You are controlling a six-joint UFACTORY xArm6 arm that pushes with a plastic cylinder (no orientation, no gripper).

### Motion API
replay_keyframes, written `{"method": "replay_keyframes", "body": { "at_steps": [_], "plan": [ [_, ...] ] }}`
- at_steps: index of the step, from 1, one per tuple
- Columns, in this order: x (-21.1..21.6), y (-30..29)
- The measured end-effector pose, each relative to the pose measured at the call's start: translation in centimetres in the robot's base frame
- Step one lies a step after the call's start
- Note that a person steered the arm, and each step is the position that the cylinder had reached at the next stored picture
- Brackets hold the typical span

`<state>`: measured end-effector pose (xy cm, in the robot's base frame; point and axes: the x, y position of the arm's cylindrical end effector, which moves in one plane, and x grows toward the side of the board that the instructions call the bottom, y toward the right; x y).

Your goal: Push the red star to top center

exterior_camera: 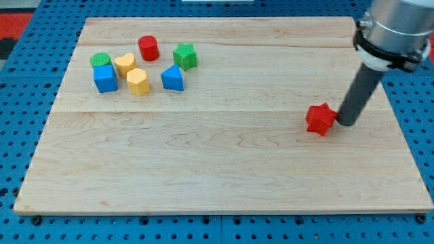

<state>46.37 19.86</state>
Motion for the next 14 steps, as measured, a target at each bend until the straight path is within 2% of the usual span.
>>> {"method": "replay_keyframes", "body": {
  "at_steps": [1, 2, 3, 5, 7, 9, 10, 11, 12, 14],
  "plan": [
    [3.6, 0.3],
    [4.2, -2.8],
    [2.1, -6.2],
    [-2.2, -8.3],
    [-0.7, -2.5],
    [-10.0, -4.2],
    [-8.2, -1.5],
    [-2.7, 0.3],
    [-3.0, -4.6],
    [-5.6, -9.2]
  ]
}}
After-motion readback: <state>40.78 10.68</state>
